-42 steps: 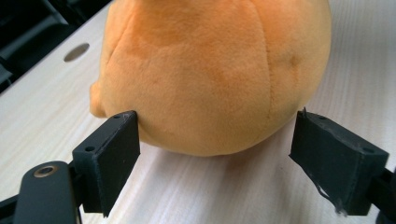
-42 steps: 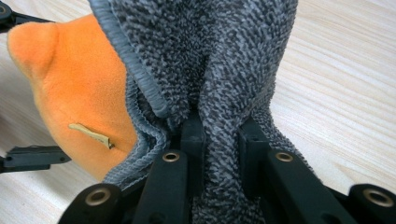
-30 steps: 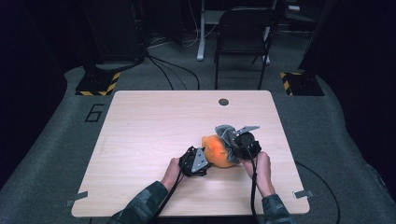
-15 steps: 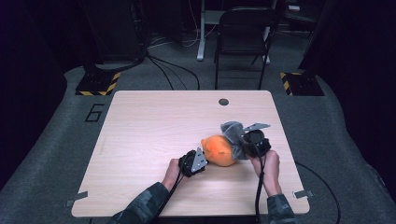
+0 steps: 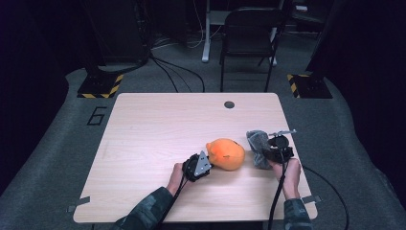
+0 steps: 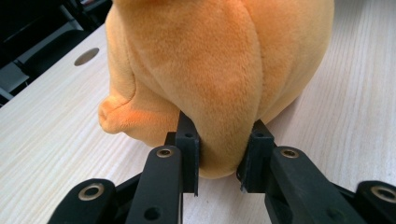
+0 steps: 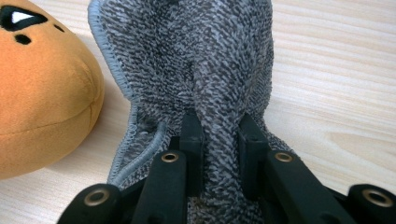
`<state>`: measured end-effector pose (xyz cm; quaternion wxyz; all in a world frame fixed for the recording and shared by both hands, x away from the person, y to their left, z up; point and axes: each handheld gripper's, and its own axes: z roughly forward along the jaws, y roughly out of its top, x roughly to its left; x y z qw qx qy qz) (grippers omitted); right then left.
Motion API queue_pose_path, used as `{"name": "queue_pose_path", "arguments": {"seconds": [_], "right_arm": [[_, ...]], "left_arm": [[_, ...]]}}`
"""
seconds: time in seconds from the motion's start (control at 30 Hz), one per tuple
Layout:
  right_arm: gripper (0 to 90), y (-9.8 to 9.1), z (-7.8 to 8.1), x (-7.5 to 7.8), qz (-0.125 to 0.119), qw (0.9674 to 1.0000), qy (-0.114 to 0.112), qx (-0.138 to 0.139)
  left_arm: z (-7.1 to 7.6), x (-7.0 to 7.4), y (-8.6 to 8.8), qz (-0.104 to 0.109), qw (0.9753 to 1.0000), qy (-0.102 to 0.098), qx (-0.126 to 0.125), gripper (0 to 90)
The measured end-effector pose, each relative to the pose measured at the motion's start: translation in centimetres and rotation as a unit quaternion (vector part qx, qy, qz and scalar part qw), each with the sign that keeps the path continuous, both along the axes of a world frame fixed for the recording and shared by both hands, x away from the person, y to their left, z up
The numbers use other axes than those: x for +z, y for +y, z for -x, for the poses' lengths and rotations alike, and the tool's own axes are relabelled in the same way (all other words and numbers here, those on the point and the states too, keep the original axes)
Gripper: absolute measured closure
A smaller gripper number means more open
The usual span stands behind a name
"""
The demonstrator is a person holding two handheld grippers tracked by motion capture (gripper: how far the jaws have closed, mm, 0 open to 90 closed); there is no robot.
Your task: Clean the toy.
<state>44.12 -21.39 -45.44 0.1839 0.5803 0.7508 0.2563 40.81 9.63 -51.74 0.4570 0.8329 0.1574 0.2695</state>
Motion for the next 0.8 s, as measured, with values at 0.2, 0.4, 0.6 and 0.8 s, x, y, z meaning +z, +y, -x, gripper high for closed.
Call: {"name": "queue_pose_path", "arguments": {"seconds": [0.2, 0.4, 0.6, 0.8], "right_arm": [[76.5, -0.3, 0.1, 0.2, -0.004, 1.0, -0.005, -0.006], [76.5, -0.7, 0.2, 0.6, -0.007, 0.9999, -0.01, -0.009], [76.5, -0.6, 0.3, 0.8, -0.006, 0.9999, -0.011, -0.008], [76.5, -0.4, 0.5, 1.3, -0.007, 0.9998, -0.018, -0.005]], "left_arm": [[-0.2, 2.4, 0.7, 0.075, 0.9954, 0.059, 0.002, 75.6], [-0.5, 5.1, 1.7, 0.141, 0.9796, 0.143, 0.015, 75.4], [-0.5, 6.3, 2.2, 0.152, 0.9675, 0.201, 0.014, 74.9], [-0.6, 6.0, 2.0, 0.144, 0.9613, 0.235, 0.014, 74.3]]}}
